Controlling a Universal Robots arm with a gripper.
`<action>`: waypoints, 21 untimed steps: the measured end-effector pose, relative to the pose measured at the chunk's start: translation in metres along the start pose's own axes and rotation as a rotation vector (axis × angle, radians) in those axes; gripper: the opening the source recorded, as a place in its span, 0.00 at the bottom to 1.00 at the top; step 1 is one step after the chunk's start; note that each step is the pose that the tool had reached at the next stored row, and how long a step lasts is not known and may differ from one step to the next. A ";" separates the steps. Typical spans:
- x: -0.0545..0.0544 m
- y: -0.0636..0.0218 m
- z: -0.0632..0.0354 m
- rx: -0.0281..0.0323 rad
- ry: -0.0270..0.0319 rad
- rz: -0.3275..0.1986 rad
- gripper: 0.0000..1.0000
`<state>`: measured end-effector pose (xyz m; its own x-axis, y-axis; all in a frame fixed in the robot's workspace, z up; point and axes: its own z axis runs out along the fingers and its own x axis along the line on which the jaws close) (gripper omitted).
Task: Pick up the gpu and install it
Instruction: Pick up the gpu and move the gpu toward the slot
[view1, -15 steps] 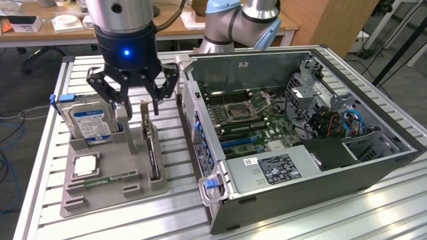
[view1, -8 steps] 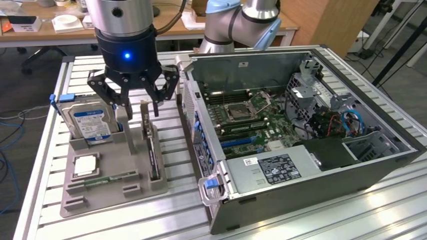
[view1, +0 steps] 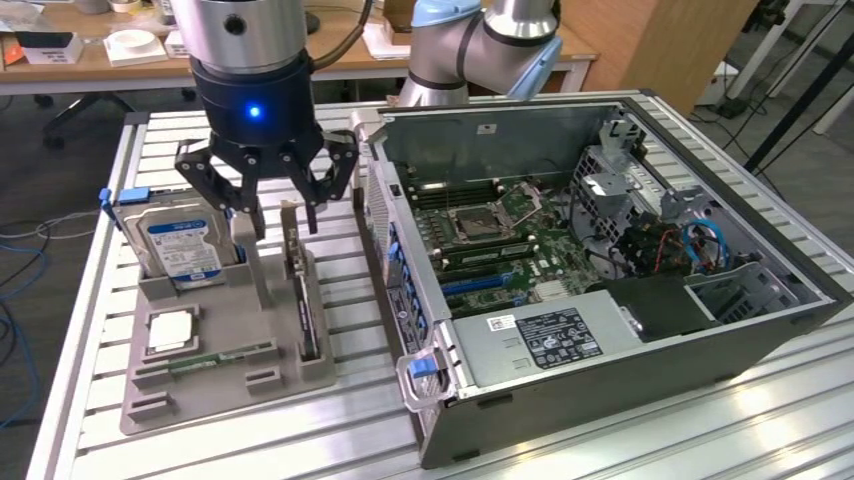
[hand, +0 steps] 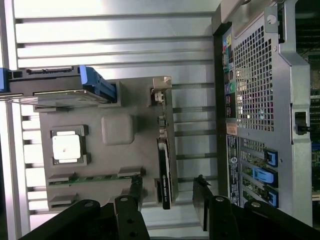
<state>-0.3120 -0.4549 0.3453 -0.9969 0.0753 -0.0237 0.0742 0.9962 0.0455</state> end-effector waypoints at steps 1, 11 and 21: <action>0.000 0.0000 0.0006 -0.0001 0.0000 0.000 0.53; 0.000 -0.0004 0.0086 0.0002 -0.0004 0.000 0.53; 0.000 -0.0015 0.0191 0.0002 -0.0011 0.000 0.53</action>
<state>-0.3120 -0.4555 0.3262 -0.9968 0.0754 -0.0248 0.0742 0.9962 0.0453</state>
